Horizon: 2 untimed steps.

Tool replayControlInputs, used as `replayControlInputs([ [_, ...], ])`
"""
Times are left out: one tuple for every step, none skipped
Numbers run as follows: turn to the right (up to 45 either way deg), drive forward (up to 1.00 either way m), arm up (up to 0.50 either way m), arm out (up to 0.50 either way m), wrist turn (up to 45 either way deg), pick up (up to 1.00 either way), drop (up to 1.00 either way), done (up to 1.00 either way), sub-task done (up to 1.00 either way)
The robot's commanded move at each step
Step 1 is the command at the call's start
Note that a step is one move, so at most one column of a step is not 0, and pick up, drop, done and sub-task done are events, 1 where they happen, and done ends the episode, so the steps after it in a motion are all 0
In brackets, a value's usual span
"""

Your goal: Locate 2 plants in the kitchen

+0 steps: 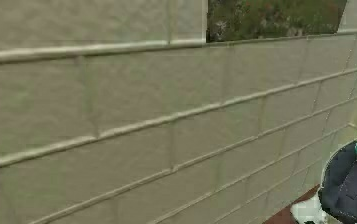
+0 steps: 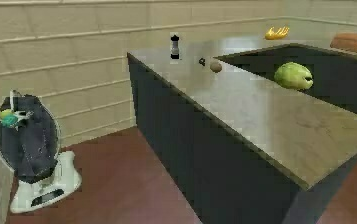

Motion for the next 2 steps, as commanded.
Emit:
replayControlInputs([
  [-45.0,0.0,0.0,0.0,0.0,0.0,0.0,0.0,0.0],
  [-45.0,0.0,0.0,0.0,0.0,0.0,0.0,0.0,0.0],
])
